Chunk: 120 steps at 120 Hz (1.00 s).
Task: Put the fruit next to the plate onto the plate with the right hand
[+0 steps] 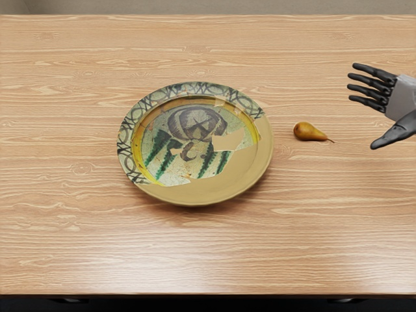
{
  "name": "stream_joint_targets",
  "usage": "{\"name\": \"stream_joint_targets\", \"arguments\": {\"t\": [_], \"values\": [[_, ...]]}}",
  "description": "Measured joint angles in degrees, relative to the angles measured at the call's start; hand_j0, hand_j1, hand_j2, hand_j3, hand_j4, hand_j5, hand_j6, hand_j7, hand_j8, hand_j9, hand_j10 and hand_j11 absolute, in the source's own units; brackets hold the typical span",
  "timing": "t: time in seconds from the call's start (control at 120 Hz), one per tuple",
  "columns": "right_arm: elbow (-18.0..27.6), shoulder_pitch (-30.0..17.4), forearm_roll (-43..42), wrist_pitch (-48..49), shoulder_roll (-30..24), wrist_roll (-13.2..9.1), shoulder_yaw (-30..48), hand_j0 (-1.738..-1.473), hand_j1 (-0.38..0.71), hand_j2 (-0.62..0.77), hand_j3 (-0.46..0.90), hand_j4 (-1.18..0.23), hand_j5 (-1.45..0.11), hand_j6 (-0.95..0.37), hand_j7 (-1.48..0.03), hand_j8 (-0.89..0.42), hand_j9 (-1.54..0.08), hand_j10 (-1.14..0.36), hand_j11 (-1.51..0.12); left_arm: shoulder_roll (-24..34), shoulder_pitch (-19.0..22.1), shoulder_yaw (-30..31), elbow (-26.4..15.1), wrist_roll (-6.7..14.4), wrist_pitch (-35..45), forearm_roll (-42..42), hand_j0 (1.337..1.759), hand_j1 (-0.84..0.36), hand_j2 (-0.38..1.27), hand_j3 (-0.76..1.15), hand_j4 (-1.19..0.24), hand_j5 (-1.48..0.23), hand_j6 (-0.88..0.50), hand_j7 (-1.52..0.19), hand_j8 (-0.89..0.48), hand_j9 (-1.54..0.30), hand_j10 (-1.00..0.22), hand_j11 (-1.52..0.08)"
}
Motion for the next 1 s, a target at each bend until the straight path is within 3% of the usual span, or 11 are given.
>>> {"name": "stream_joint_targets", "arguments": {"t": [0.3, 0.325, 0.442, 0.492, 0.592, 0.658, 0.717, 0.783, 1.0], "values": [[-1.02, 0.87, 0.26, 0.05, 3.01, -0.64, 0.25, -1.658, -0.35, 0.00, 0.00, 0.00, 0.00, 0.00, 0.00, 0.00, 0.00, 0.00, 0.00, 0.00, 0.00, 0.00, 0.00, 0.00, 0.00, 0.01, 1.658, 0.32, 0.00, 0.00, -0.02, -0.03, -0.02, -0.03, -0.02, -0.03, -0.02, -0.03], [-1.05, 1.44, 0.28, 0.05, 4.24, -2.37, 0.31, -1.658, -0.35, 0.00, 0.00, 0.00, 0.00, 0.00, 0.00, 0.00, 0.00, 0.00, 0.00, 0.00, 0.00, 0.00, 0.00, 0.00, 0.00, 0.01, 1.658, 0.32, 0.00, 0.00, -0.02, -0.03, -0.02, -0.03, -0.02, -0.03, -0.02, -0.03], [-0.83, 4.75, 0.27, 0.06, 9.15, -14.38, 0.40, -1.658, -0.35, 0.00, 0.00, 0.00, 0.00, 0.00, 0.00, 0.00, 0.00, 0.00, 0.00, 0.00, 0.00, 0.00, 0.00, 0.00, 0.00, 0.00, 1.658, 0.32, 0.00, 0.00, -0.02, -0.03, -0.02, -0.03, -0.02, -0.03, -0.02, -0.03], [-0.54, 7.38, 0.12, -0.33, 10.21, -21.09, 0.31, -1.658, -0.35, 0.00, 0.00, 0.00, 0.00, 0.00, 0.00, 0.00, 0.00, 0.00, 0.00, 0.00, 0.00, 0.00, 0.00, 0.00, 0.00, 0.01, 1.658, 0.32, 0.00, 0.00, -0.02, -0.03, -0.02, -0.03, -0.02, -0.03, -0.02, -0.03], [0.78, 13.17, -1.68, -7.19, 13.25, -36.61, 0.09, -1.658, -0.35, 0.00, 0.00, 0.00, 0.00, 0.00, 0.00, 0.00, 0.00, 0.00, 0.00, 0.00, 0.00, 0.01, 0.00, 0.00, 0.00, 0.00, 1.658, 0.32, 0.00, 0.00, -0.02, -0.03, -0.02, -0.03, -0.02, -0.03, -0.02, -0.03], [1.30, 16.19, -6.75, -14.84, 16.07, -43.10, 0.01, -1.658, -0.35, 0.00, 0.00, 0.00, 0.00, 0.00, 0.00, 0.00, 0.00, 0.00, 0.00, 0.00, 0.00, 0.01, 0.00, 0.00, 0.00, 0.00, 1.658, 0.32, 0.00, 0.00, -0.02, -0.03, -0.02, -0.03, -0.02, -0.03, -0.02, -0.03], [1.55, 18.20, -12.92, -20.71, 18.14, -46.20, -0.04, -1.658, -0.35, 0.00, 0.00, 0.00, 0.00, 0.00, 0.00, 0.00, 0.00, 0.00, 0.00, 0.00, 0.00, 0.01, 0.00, 0.00, 0.00, 0.01, 1.658, 0.32, 0.00, 0.00, -0.02, -0.03, -0.02, -0.03, -0.02, -0.03, -0.02, -0.03], [1.71, 19.57, -19.46, -27.53, 20.51, -48.15, -1.18, -1.658, -0.35, 0.00, 0.00, 0.00, 0.00, 0.00, 0.00, 0.00, 0.00, 0.00, 0.00, 0.00, 0.00, 0.02, 0.00, 0.00, 0.00, 0.01, 1.658, 0.32, 0.00, 0.00, -0.02, -0.03, -0.02, -0.03, -0.02, -0.03, -0.02, -0.03], [0.90, 21.75, -31.24, -41.01, 27.30, -50.05, -9.17, -1.658, -0.35, 0.00, 0.00, 0.00, 0.00, 0.00, 0.00, 0.00, 0.00, 0.00, 0.00, 0.00, 0.00, 0.02, 0.00, 0.00, 0.00, 0.00, 1.658, 0.32, 0.00, 0.00, -0.02, -0.03, -0.02, -0.03, -0.02, -0.03, -0.02, -0.03]]}}
